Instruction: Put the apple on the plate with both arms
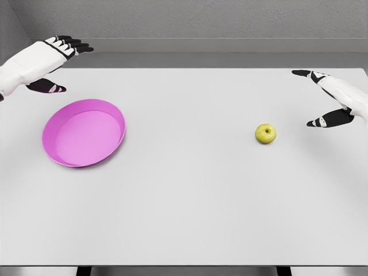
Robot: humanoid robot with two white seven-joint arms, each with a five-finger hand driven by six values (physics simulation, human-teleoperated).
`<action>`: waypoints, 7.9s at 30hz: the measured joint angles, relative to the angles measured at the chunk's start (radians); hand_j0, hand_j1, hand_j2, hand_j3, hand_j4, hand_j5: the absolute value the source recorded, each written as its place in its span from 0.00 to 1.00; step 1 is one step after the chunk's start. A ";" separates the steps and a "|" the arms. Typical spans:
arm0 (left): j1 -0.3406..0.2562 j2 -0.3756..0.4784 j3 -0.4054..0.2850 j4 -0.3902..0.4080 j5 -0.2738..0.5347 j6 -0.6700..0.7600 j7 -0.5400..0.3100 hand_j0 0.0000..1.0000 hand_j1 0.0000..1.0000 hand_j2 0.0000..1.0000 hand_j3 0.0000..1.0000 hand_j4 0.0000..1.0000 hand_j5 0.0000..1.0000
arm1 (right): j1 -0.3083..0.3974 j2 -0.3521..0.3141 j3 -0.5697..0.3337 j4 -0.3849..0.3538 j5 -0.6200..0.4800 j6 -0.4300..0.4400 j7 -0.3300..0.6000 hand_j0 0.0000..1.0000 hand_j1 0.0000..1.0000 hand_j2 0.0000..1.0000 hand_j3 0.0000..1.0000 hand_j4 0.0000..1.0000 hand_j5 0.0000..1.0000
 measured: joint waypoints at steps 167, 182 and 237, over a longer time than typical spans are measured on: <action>0.020 -0.020 -0.018 -0.032 -0.004 0.000 -0.019 1.00 1.00 1.00 1.00 1.00 1.00 | -0.311 0.197 0.011 0.064 0.162 0.219 0.496 1.00 1.00 1.00 1.00 1.00 1.00; -0.189 -0.241 -0.345 -0.243 -0.136 -0.001 -0.307 1.00 1.00 1.00 1.00 1.00 1.00 | -0.202 0.123 -0.078 0.068 0.237 -0.127 0.497 1.00 1.00 1.00 1.00 1.00 1.00; -0.238 -0.304 -0.569 -0.160 -0.166 0.004 -0.433 0.36 0.36 0.36 0.36 0.36 0.36 | -0.181 0.096 -0.109 0.076 0.237 -0.133 0.497 1.00 1.00 1.00 1.00 1.00 1.00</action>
